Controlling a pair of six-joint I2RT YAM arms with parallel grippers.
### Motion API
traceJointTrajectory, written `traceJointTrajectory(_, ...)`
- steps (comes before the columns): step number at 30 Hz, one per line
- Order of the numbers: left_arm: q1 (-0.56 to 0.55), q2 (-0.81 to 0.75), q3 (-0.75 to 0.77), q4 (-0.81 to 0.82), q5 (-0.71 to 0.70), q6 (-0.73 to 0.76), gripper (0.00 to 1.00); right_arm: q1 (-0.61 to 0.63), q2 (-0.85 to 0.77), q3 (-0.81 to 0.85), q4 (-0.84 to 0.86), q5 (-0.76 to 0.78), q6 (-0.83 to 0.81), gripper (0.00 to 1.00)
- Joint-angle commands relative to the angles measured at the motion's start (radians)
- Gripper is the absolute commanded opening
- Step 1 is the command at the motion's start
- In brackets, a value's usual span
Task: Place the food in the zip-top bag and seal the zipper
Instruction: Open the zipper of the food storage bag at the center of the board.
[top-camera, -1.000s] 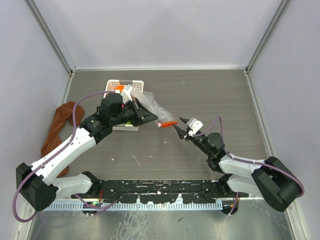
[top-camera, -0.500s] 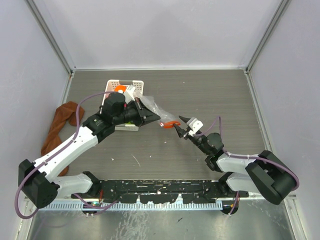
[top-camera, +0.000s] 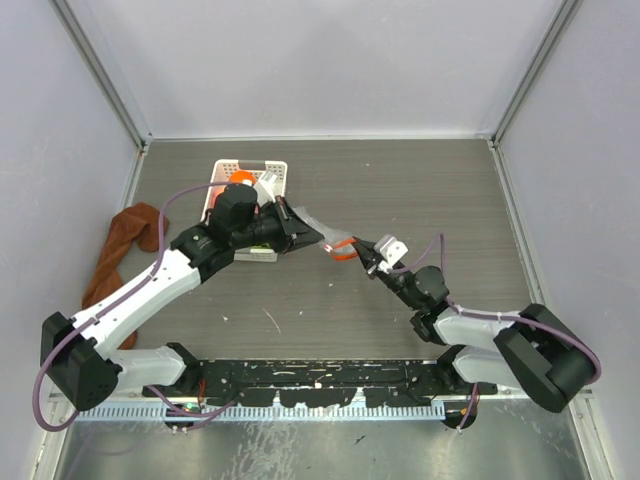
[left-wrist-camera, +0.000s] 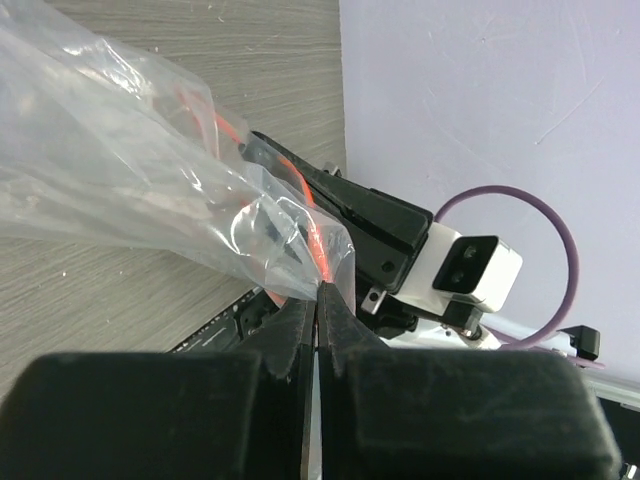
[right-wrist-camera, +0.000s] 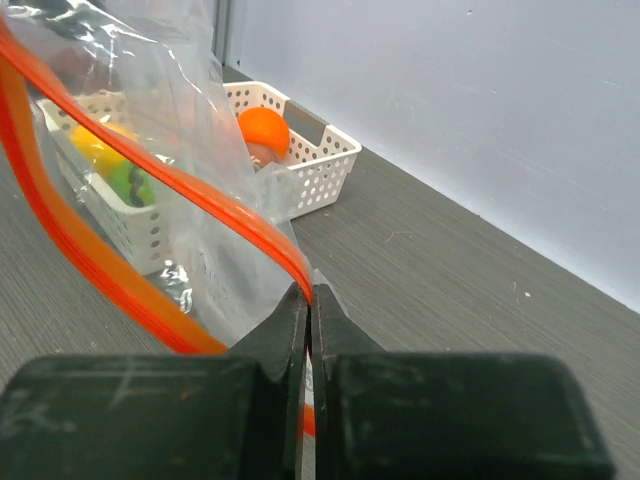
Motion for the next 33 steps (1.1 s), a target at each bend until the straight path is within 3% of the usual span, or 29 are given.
traceJointTrajectory(1,-0.003,-0.021,0.067,-0.02,-0.04,0.075,0.06,0.006,-0.115,0.03,-0.085,0.007,0.02,0.01)
traceJointTrajectory(7,-0.003,-0.064,0.079,-0.103,-0.157,0.172,0.35,0.005,-0.291,0.072,-0.377,0.083,0.114,0.01)
traceJointTrajectory(11,-0.004,-0.099,0.068,-0.111,-0.192,0.211,0.45,0.006,-0.376,0.147,-0.61,0.159,0.2,0.01)
traceJointTrajectory(18,-0.021,-0.135,0.035,-0.118,-0.247,0.231,0.53,0.006,-0.45,0.307,-0.979,0.29,0.385,0.01)
traceJointTrajectory(25,-0.172,-0.085,0.052,-0.095,-0.373,0.262,0.59,0.006,-0.374,0.556,-1.407,0.46,0.592,0.01)
traceJointTrajectory(33,-0.232,0.08,0.137,-0.026,-0.361,0.267,0.63,0.006,-0.323,0.681,-1.58,0.491,0.666,0.01)
